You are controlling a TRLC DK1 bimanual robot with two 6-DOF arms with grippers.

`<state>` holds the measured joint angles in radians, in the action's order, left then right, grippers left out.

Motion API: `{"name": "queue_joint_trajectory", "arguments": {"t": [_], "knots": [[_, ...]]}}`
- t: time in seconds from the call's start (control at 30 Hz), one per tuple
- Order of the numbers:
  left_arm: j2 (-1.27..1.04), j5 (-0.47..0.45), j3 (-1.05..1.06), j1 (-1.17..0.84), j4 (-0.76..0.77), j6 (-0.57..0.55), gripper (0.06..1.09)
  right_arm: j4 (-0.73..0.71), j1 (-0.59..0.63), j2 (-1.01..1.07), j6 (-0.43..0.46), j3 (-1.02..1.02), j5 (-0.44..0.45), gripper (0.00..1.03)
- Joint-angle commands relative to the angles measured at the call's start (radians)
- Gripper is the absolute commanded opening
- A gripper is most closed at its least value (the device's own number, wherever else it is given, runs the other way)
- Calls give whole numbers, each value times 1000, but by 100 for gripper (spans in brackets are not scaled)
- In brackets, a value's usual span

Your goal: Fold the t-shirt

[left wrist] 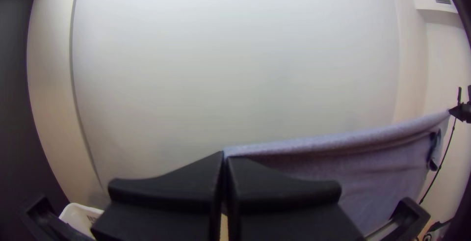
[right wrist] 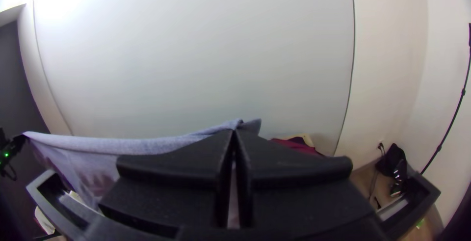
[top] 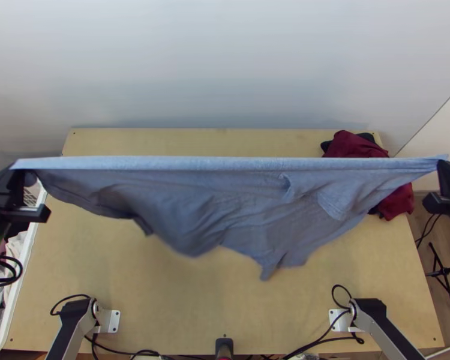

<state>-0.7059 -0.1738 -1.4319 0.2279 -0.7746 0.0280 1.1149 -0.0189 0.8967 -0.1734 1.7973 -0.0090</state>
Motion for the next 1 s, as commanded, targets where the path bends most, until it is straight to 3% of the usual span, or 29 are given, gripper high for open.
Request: {"name": "queue_joint_trajectory", "arguments": {"t": [0.0, 0.23, 0.37, 0.43, 0.97], "knots": [[46, 16, 137, -16, 69, -10, 10, -7, 7, -16, -5, -49, 10, 3], [-46, 48, 133, -42, 176, -30, 10, -61, 7, 30, -3, -46, 27, 3], [-79, 223, 134, -248, 190, -25, 10, -66, -3, 59, -9, -41, 27, 3], [-58, 267, 139, -322, 172, -25, 10, -55, -23, 57, -9, -41, 26, 3], [94, 218, -47, -269, -100, -96, 10, 106, -18, -139, -23, 7, -60, 3]]}}
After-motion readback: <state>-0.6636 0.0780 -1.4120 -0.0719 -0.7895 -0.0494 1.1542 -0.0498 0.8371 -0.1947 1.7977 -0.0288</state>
